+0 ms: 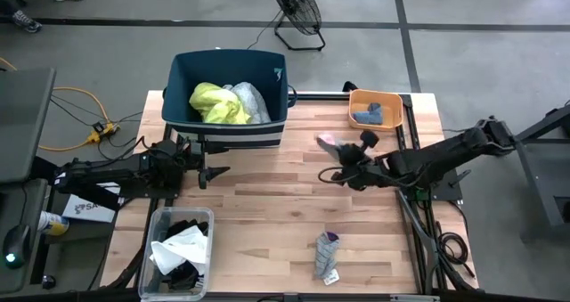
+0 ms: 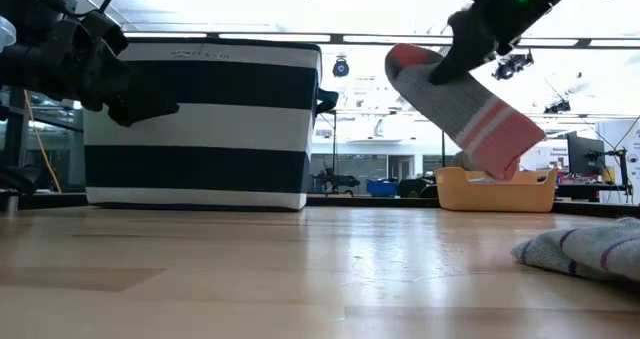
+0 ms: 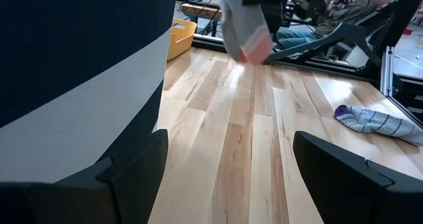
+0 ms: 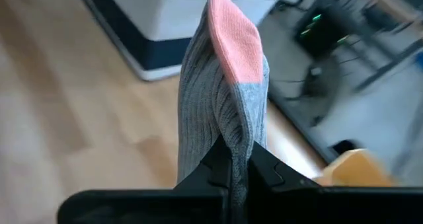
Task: Pick & Place Cloths
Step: Put the pink sock into the orange bin
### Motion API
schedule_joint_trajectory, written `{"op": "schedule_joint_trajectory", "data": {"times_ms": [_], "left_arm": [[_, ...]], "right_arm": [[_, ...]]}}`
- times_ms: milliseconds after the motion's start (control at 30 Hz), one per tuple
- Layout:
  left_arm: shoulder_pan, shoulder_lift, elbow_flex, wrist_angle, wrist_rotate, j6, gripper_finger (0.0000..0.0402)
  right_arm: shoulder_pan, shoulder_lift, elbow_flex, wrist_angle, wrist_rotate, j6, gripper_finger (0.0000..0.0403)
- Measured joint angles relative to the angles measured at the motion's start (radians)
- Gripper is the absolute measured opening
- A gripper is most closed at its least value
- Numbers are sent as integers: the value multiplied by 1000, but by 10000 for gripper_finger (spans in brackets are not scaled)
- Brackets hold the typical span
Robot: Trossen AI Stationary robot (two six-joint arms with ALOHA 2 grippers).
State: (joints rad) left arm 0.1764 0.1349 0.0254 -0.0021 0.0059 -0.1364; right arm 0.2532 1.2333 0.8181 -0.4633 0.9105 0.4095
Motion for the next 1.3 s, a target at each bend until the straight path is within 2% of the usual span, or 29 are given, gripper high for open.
{"op": "schedule_joint_trajectory", "data": {"times_ms": [400,500,633,933,1167,1300], "left_arm": [[0,0,0,0,1,0,321],[0,0,0,0,1,0,321],[0,0,0,0,2,0,321],[0,0,0,0,2,0,321],[0,0,0,0,2,0,321],[0,0,0,0,2,0,321]], "right_arm": [[-186,-11,0,-80,181,-374,4],[-239,-11,0,-96,239,-451,4],[-314,-11,0,-114,262,-503,4],[-521,-11,1,-132,239,-511,4],[-676,-10,1,-137,51,-756,5],[-749,1,1,-148,32,-841,5]]}}
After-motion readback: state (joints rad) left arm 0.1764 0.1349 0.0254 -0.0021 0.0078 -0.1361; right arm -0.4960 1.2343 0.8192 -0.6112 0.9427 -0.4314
